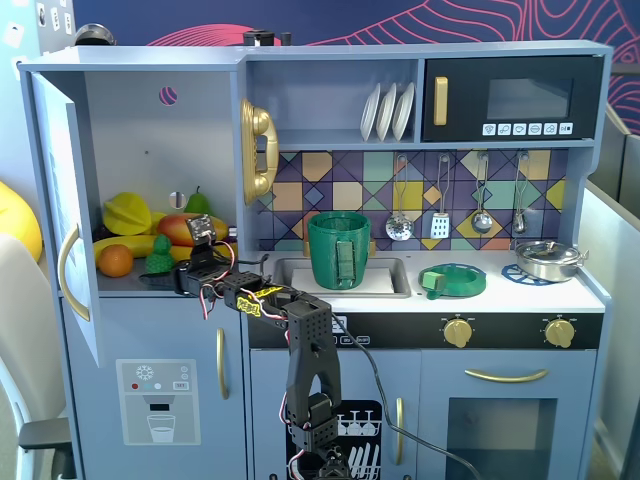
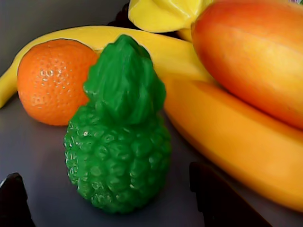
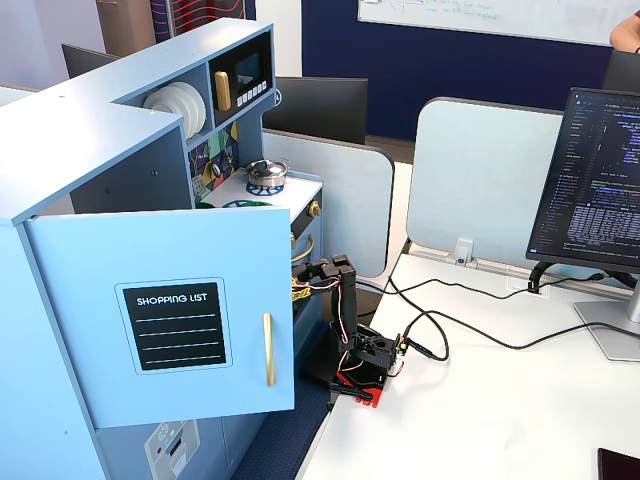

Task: Pick up the green pineapple from the left cabinet and place it in the green recipient

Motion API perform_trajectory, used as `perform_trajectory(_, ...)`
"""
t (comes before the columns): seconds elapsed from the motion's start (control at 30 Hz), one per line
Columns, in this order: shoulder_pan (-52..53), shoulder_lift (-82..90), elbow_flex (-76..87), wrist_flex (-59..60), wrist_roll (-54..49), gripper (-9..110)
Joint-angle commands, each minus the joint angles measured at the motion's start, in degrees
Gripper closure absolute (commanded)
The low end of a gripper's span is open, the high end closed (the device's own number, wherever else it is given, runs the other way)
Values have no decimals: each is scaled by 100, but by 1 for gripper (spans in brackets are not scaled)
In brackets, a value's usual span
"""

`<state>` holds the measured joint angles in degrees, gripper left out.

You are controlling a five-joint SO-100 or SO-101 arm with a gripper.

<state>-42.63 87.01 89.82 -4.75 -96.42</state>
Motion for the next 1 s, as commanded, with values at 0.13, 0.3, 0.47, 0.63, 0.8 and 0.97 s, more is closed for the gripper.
perform_trajectory(0.13, -88, -387, -967, -237, -176, 62)
perform_trajectory(0.3, -141, -861, -1380, -519, -229, 62)
perform_trajectory(0.47, -237, -1187, -1687, -738, -176, 64)
perform_trajectory(0.63, -272, -1292, -1705, -949, -220, 88)
perform_trajectory(0.8, -281, -1213, -1687, -896, -334, 102)
perform_trajectory(0.97, -281, -589, -1318, -896, -1116, 102)
